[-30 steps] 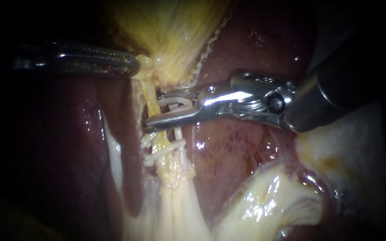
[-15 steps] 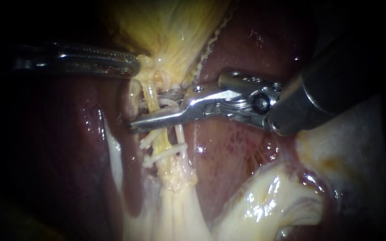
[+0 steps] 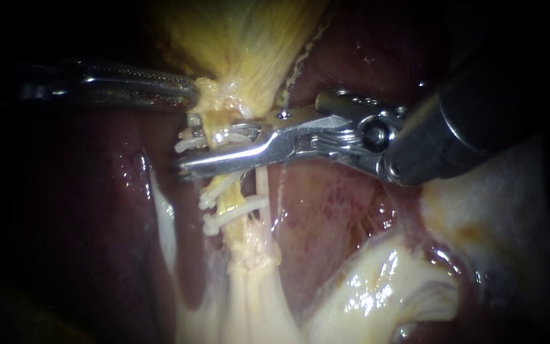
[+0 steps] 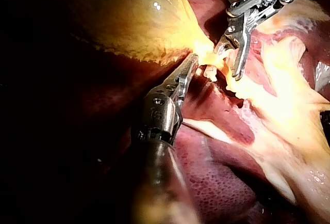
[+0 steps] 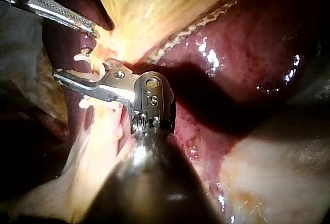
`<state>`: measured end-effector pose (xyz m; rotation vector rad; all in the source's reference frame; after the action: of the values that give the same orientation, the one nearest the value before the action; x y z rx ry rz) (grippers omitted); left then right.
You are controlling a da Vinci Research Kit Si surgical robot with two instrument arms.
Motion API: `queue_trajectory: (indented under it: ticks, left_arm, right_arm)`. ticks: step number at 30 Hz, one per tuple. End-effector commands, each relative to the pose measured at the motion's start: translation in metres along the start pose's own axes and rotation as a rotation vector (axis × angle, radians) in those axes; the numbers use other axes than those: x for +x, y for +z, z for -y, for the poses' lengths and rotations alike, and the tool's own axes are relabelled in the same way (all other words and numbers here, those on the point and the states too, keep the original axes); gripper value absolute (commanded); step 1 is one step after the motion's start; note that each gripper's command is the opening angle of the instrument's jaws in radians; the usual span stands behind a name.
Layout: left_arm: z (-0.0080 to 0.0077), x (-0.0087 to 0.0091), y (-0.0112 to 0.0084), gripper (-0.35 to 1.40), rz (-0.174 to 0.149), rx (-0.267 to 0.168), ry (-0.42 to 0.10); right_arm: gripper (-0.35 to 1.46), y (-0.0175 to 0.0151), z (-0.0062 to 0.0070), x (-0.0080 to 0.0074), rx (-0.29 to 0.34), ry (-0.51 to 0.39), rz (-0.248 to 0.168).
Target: Clipping third clip left tube
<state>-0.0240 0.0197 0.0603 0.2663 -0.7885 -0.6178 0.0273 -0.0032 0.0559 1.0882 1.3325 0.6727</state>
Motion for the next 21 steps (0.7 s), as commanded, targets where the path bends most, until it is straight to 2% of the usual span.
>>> queue_trajectory:
  ticks: [1,4,9,15,17,21]
  left_arm:
    - [0.0,0.0,0.0,-0.35,0.0,0.0,0.0]
    - [0.0,0.0,0.0,-0.35,0.0,0.0,0.0]
    - [0.0,0.0,0.0,-0.35,0.0,0.0,0.0]
    - [0.0,0.0,0.0,-0.35,0.0,0.0,0.0]
    - [0.0,0.0,0.0,-0.35,0.0,0.0,0.0]
    - [0.0,0.0,0.0,-0.35,0.0,0.0,0.0]
  right_arm:
    - [0.37,0.0,0.0001,0.0002,0.006,0.001,0.004]
    - [0.33,-0.0001,0.0005,0.0009,0.027,0.004,0.012]
    - [0.17,-0.0002,0.0006,0.0014,0.019,0.007,0.005]
    - [-0.14,-0.0004,0.0004,0.0014,0.003,0.048,-0.006]
    - [-0.31,-0.0005,0.0002,0.0013,-0.001,0.077,-0.008]
    - [-0.35,-0.0008,-0.0003,0.001,-0.005,0.105,-0.01]
